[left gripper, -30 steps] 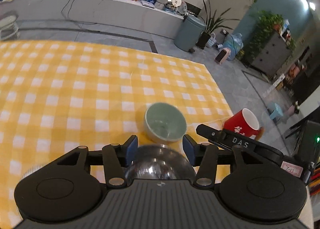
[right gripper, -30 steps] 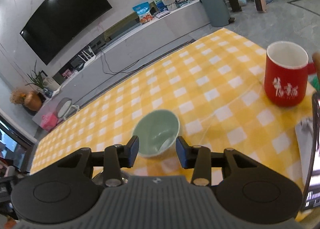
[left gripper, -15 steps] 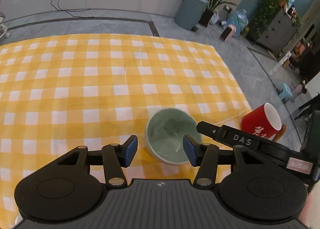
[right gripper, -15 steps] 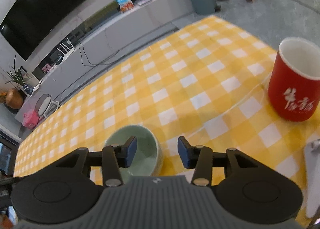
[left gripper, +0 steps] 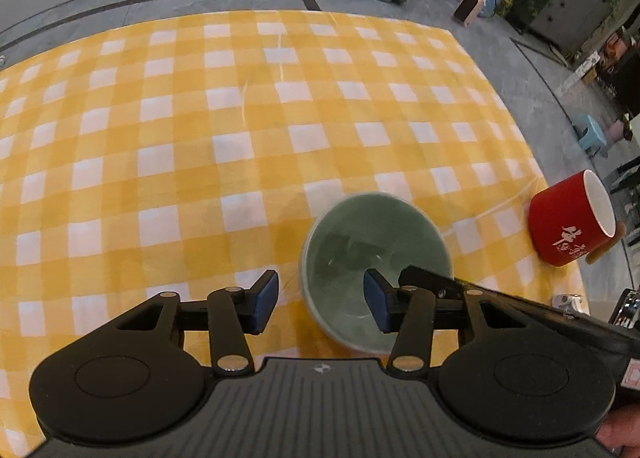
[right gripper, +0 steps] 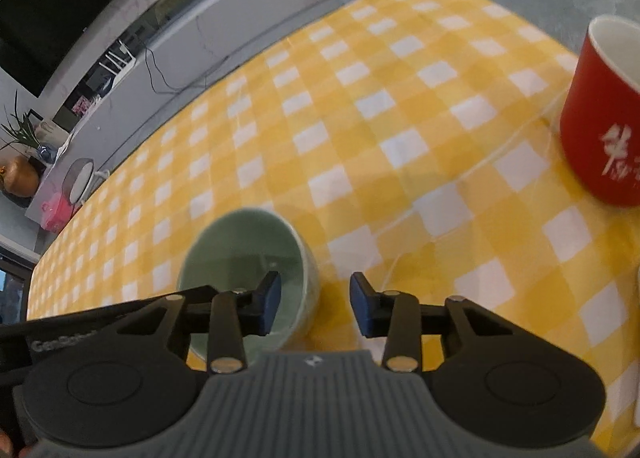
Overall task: Organize plates and bowls
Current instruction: 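Grasp the pale green bowl rim with both tools, then lift the green bowl with both tools and lower it into the blue bowl, then open both tools to release the pale green bowl rim, then close both tools on the rim of the nested bowl stack, then carry the nested bowls with both tools and lower them onto the plate stack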
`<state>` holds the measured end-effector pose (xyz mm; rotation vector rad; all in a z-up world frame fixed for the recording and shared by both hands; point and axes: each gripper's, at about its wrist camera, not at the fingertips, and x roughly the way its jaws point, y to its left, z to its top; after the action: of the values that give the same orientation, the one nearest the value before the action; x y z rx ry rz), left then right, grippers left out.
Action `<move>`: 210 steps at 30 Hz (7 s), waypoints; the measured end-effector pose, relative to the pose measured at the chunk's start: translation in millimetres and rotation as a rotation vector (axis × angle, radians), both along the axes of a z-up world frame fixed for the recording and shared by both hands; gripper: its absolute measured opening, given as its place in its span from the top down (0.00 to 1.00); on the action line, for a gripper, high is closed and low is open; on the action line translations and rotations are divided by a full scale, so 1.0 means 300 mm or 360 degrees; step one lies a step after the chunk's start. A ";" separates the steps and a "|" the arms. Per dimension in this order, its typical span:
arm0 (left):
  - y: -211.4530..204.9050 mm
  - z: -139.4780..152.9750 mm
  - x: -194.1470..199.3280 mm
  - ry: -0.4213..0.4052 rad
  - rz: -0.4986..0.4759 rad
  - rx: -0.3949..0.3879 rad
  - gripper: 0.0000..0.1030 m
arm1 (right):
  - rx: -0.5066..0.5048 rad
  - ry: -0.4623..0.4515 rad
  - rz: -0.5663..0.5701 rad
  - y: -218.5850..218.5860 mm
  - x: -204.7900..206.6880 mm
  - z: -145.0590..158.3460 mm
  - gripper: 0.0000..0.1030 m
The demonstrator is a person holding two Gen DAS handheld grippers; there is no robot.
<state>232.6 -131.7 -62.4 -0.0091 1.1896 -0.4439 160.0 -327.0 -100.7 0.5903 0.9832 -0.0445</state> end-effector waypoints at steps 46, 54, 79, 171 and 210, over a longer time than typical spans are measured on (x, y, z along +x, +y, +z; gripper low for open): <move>0.054 0.188 -0.145 -0.0112 0.0156 -0.0044 0.92 | 0.0215 -0.0233 0.0031 0.002 -0.131 0.129 0.92; 0.125 0.266 -0.276 -0.0119 0.0247 -0.0111 0.91 | 0.0288 -0.0320 0.0144 0.029 -0.242 0.216 0.92; 0.219 0.111 -0.402 0.0309 0.0381 -0.0099 0.91 | 0.0141 -0.0195 0.0484 0.132 -0.374 0.142 0.91; 0.291 0.047 -0.477 -0.0154 0.0515 -0.0235 0.23 | 0.0115 -0.0084 0.0203 0.070 -0.336 0.057 0.33; 0.301 -0.056 -0.448 0.0118 0.0552 -0.0401 0.42 | 0.0412 0.0178 0.0210 0.077 -0.273 -0.038 0.60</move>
<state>98.3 -41.4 -79.1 -0.4460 1.1696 -0.2854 78.3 -303.8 -112.2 0.7643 1.1440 0.1708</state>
